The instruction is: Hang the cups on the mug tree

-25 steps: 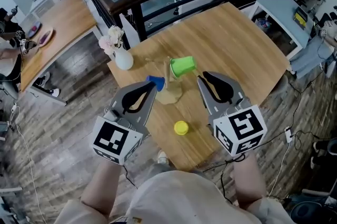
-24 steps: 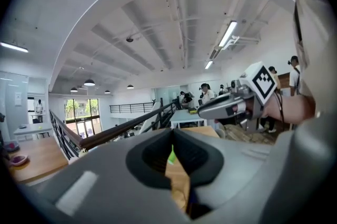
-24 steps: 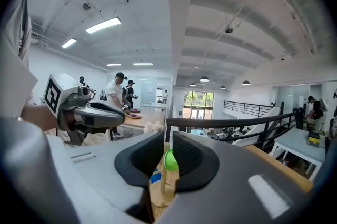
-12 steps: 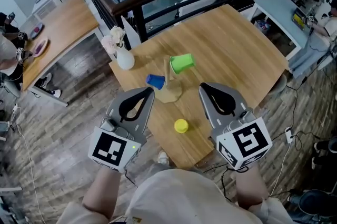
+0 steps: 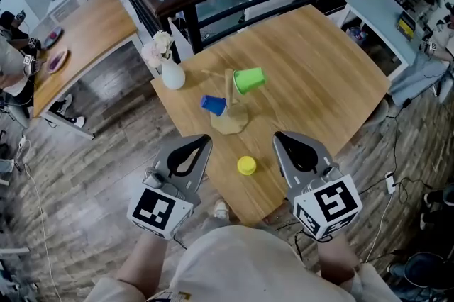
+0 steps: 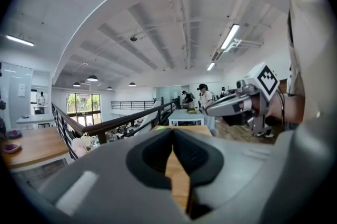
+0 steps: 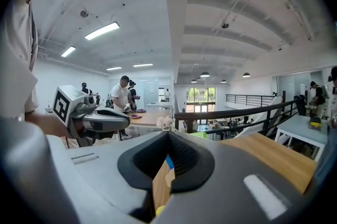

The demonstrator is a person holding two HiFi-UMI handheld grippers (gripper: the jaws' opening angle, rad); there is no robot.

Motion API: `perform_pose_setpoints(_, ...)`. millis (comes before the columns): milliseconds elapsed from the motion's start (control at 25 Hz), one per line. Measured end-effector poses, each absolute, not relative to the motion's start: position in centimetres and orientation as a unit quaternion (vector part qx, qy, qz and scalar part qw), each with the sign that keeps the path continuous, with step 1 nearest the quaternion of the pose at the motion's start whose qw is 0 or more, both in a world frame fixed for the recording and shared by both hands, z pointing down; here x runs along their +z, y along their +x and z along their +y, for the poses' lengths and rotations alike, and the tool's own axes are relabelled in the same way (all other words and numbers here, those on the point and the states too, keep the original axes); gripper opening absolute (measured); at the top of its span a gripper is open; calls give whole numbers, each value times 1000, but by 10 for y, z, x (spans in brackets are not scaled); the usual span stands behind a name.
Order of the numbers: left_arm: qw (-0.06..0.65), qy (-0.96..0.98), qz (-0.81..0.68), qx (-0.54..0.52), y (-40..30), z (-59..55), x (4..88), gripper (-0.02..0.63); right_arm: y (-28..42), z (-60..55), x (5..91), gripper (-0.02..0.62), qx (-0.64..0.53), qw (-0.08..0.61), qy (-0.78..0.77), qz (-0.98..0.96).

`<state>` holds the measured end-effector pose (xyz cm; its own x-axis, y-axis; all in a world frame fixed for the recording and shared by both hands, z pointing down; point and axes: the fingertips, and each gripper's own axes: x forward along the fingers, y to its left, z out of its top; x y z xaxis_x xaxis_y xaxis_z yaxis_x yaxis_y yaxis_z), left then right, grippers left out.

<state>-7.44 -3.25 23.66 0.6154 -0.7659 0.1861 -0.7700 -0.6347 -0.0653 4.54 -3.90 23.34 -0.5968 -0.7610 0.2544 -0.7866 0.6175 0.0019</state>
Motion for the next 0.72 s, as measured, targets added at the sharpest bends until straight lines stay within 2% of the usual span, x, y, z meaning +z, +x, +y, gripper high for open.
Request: perform_pose_setpoints(720, 10, 904, -410, 122, -61, -20, 254, 2, 45, -22, 249, 0, 68, 116, 419, -898)
